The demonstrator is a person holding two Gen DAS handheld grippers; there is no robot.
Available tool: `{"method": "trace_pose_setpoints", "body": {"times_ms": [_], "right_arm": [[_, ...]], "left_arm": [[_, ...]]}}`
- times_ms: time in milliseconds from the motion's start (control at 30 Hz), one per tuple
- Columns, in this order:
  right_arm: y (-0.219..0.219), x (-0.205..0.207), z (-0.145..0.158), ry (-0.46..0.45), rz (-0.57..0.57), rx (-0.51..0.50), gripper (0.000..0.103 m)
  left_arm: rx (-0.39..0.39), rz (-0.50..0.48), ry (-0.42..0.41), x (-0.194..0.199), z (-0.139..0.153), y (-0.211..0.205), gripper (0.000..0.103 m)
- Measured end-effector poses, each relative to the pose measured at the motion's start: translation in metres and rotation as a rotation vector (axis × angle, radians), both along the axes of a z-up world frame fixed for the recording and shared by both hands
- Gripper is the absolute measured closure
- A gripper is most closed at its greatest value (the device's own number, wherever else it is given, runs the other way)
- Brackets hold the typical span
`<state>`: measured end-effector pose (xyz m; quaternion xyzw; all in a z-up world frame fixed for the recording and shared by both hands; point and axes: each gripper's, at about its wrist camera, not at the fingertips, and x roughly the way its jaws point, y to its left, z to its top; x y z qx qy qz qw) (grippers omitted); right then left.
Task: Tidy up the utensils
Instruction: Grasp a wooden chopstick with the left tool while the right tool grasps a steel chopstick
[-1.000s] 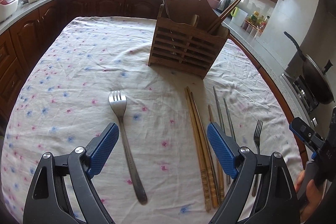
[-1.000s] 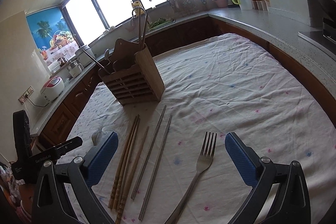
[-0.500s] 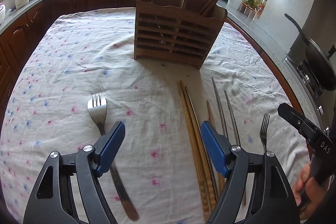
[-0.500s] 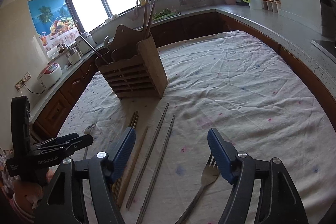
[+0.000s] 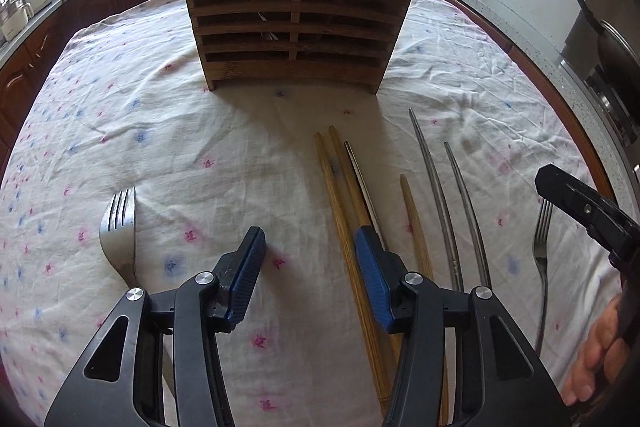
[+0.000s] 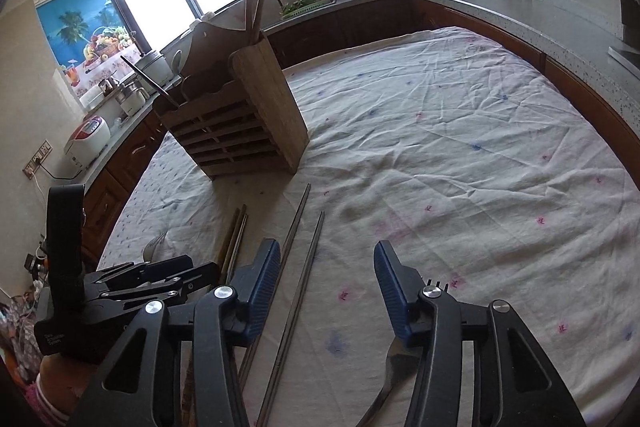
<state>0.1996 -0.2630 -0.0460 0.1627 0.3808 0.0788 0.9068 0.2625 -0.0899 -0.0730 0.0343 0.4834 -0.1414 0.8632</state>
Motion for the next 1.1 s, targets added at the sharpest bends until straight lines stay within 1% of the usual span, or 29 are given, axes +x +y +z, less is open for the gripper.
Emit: {"method": "trace_pose_setpoints", "body": {"times_ms": [67,133,200,267,333,467,567,600,633,700,733,767,800,833,900,967,1100], "right_arm": [[0.003,0.005,-0.003,0.011,0.007,-0.007,0.062],[0.008,0.011,-0.006,0.026,0.023,-0.013,0.064],[0.014,0.018,-0.012,0.045,0.042,-0.028,0.064],[0.02,0.024,-0.017,0.063,0.058,-0.044,0.067],[0.026,0.031,-0.021,0.081,0.067,-0.07,0.071],[0.034,0.047,-0.029,0.118,0.074,-0.127,0.077],[0.043,0.055,-0.028,0.119,0.086,-0.182,0.077],[0.046,0.057,-0.028,0.117,0.094,-0.203,0.077],[0.049,0.058,-0.028,0.116,0.1,-0.226,0.076],[0.057,0.057,-0.028,0.113,0.117,-0.284,0.077],[0.059,0.056,-0.028,0.107,0.125,-0.305,0.078],[0.059,0.055,-0.028,0.104,0.128,-0.305,0.079],[0.058,0.055,-0.028,0.104,0.127,-0.302,0.085],[0.056,0.055,-0.028,0.106,0.123,-0.294,0.094],[0.051,0.056,-0.027,0.113,0.116,-0.249,0.096],[0.047,0.058,-0.027,0.122,0.114,-0.192,0.098],[0.04,0.05,-0.017,0.106,0.11,-0.114,0.099]], "left_arm": [[0.017,-0.017,-0.005,-0.002,0.0,0.0,0.058],[0.04,-0.032,-0.007,-0.004,0.0,0.003,0.07],[0.029,-0.037,0.007,-0.005,0.001,0.012,0.076],[-0.019,-0.024,0.03,-0.001,0.003,0.023,0.076],[-0.042,-0.007,0.037,0.004,0.004,0.03,0.076],[-0.041,0.001,0.036,0.016,0.004,0.028,0.076],[-0.019,-0.002,0.024,0.025,0.003,0.02,0.076],[-0.01,-0.005,0.018,0.028,0.002,0.016,0.078],[0.004,-0.006,0.007,0.03,0.001,0.014,0.085],[0.028,-0.006,-0.017,0.031,0.0,0.011,0.092],[0.031,-0.009,-0.023,0.03,0.0,0.01,0.094],[0.033,-0.011,-0.029,0.03,0.0,0.01,0.094],[0.032,-0.01,-0.032,0.03,0.0,0.01,0.094],[0.03,-0.009,-0.031,0.029,0.0,0.01,0.095],[0.022,-0.005,-0.019,0.031,0.0,0.01,0.098],[-0.006,-0.004,-0.006,0.029,0.002,0.012,0.098],[-0.046,0.006,-0.028,0.017,0.016,0.025,0.098]]}}
